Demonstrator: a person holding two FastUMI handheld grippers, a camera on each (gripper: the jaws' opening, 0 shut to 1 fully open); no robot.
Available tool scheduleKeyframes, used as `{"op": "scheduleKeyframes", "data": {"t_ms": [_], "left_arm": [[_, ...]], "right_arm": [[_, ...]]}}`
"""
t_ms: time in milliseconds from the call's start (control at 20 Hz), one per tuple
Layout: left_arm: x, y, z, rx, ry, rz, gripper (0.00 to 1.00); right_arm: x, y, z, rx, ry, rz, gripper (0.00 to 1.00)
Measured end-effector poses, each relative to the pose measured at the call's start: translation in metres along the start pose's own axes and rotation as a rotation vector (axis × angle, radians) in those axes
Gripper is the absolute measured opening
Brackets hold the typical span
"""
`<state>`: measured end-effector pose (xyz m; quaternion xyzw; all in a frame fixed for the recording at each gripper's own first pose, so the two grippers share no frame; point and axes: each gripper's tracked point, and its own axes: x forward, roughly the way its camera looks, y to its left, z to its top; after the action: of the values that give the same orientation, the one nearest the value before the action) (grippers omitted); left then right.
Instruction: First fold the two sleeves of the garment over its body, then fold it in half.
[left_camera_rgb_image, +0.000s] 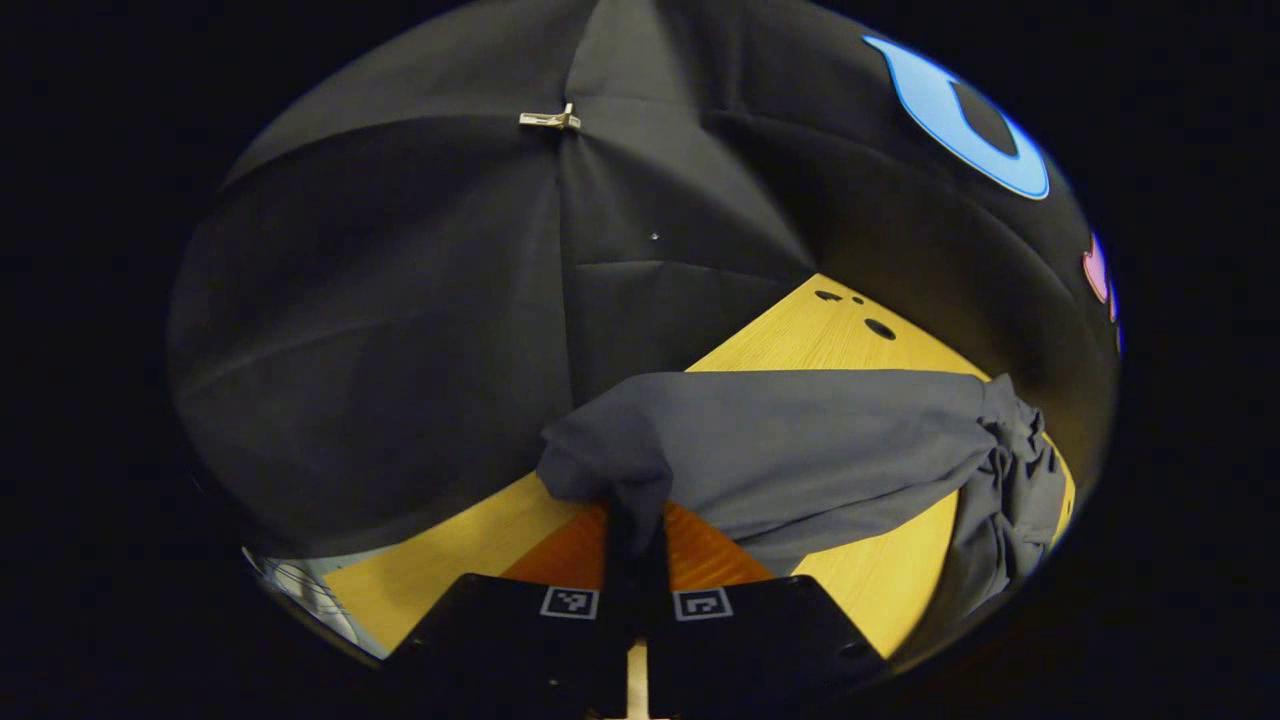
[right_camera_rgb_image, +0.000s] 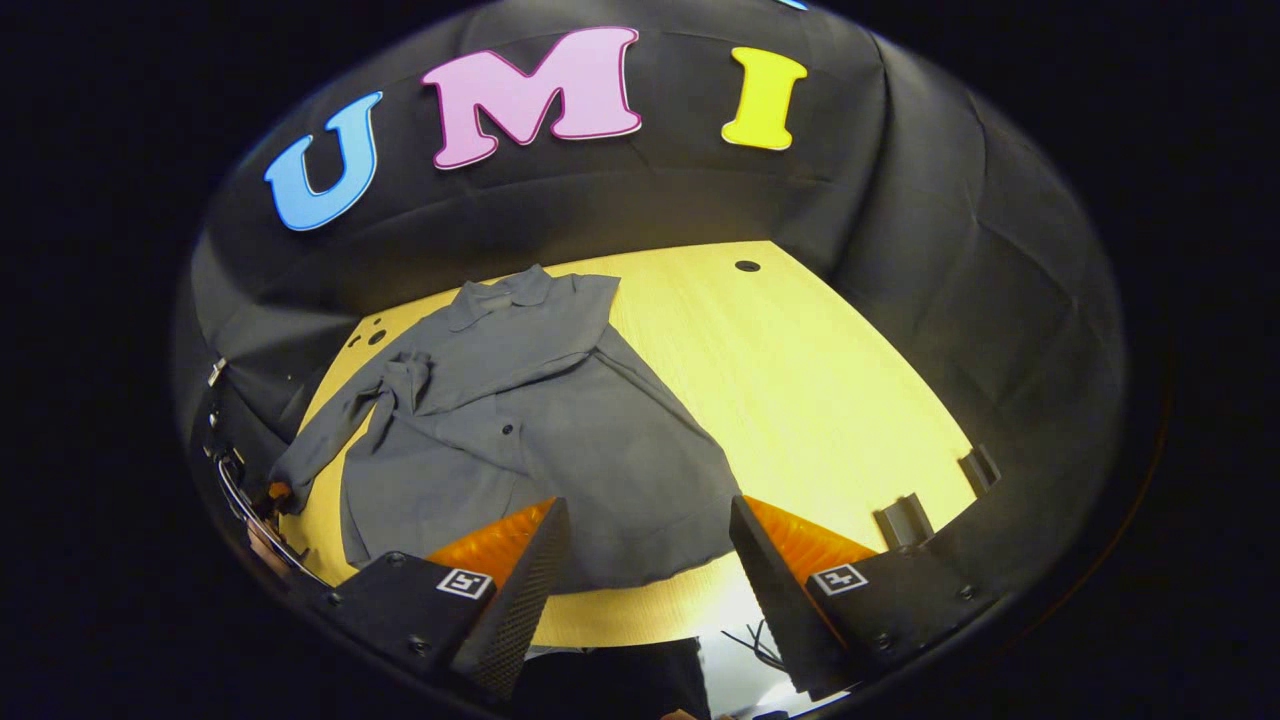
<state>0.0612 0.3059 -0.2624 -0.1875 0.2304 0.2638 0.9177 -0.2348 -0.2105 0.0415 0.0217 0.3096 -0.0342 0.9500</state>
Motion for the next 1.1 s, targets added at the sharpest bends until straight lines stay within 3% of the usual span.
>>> {"op": "scheduleKeyframes", "data": {"t_ms": [250,500,800,1100], "left_arm": [[-0.017,-0.017,0.020,-0.025,-0.002,0.017,0.05],[-0.050,-0.054,0.068,0.051,-0.117,0.015,0.07],[-0.081,-0.158,0.113,0.105,-0.214,-0.096,0.07],[-0.105,-0.290,0.116,0.273,-0.251,-0.243,0.07]], "right_arm": [[0.027,0.000,0.014,0.029,-0.023,0.037,0.99],[0.051,0.007,0.029,0.018,-0.028,0.086,0.99],[0.075,0.009,0.035,-0.007,-0.001,0.136,0.99],[0.094,0.007,0.041,-0.023,0.017,0.175,0.99]]}}
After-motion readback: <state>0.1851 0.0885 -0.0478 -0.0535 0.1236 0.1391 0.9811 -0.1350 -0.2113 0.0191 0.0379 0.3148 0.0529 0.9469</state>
